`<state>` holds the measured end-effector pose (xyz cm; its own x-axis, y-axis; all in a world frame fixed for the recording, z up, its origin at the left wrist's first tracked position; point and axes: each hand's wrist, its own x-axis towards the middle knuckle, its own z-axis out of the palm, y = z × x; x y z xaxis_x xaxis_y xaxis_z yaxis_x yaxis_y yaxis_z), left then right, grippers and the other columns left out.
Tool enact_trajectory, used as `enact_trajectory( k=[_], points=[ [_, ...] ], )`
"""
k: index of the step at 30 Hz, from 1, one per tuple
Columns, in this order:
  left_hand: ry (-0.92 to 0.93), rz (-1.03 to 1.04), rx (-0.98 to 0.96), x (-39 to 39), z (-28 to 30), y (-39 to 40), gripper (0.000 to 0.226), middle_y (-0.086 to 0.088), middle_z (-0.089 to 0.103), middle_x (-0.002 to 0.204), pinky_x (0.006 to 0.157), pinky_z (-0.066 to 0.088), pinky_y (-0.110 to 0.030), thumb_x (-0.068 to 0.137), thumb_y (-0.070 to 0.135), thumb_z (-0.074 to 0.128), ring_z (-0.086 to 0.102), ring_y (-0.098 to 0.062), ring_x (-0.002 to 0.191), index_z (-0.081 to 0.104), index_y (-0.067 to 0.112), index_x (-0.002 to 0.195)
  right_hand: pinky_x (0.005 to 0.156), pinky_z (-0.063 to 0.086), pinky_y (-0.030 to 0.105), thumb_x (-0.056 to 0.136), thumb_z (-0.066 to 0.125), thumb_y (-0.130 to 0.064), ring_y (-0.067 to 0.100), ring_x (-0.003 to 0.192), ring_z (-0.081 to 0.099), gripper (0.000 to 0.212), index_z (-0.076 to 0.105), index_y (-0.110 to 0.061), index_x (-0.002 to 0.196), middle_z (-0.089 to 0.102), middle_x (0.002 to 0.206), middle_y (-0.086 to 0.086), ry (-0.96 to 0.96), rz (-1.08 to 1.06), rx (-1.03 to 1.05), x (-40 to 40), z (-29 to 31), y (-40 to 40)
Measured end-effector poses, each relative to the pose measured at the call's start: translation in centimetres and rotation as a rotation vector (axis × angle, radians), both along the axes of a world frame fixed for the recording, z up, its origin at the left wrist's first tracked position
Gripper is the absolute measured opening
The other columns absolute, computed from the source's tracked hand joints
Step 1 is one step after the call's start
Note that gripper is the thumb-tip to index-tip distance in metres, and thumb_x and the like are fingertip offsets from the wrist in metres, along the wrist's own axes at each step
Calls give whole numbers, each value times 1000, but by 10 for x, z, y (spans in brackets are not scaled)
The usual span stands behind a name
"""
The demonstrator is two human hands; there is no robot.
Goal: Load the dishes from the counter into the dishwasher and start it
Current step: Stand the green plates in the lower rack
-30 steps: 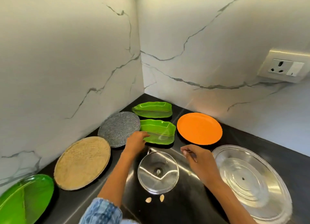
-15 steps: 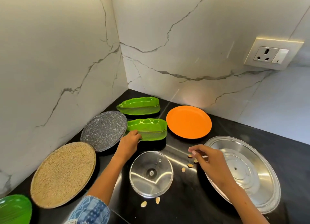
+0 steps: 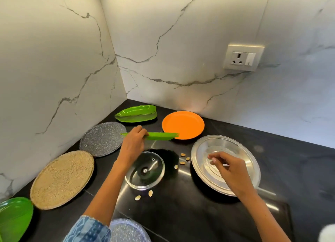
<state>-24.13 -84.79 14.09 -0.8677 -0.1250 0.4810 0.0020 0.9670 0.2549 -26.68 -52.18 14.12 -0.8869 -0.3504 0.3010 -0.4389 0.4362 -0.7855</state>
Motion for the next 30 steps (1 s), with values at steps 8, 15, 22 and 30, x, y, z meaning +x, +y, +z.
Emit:
enact_trajectory(
  k=[8,15,22,30],
  points=[
    [158,-288,-17,65,61,137,21,-5,57,80,58,44,-27,73,-12,65,56,-22,73,71,4,85,77,53,16,84,64,-9,-1,85,65,20,67,-26,95,68,90,-17,10,-162,-74,58,12,121],
    [100,-617,88,131,67,317,20,-2,58,79,63,39,-17,74,0,62,53,-12,74,72,10,87,68,50,15,85,62,-6,2,78,65,21,67,-26,85,69,84,-17,-11,-457,-108,171,8,288],
    [-46,-1050,130,212,58,509,18,6,57,78,67,35,-5,77,11,58,51,-2,71,74,14,84,69,52,18,86,61,-15,1,74,66,12,70,-20,90,71,82,-10,-65,-820,-98,341,-20,465],
    [-340,-1500,171,273,-9,702,20,19,53,83,66,39,-5,77,21,53,53,8,75,70,25,87,72,55,36,87,63,-17,3,78,67,12,70,-26,91,71,85,-12,-212,-1263,-106,493,-74,582]
  ],
)
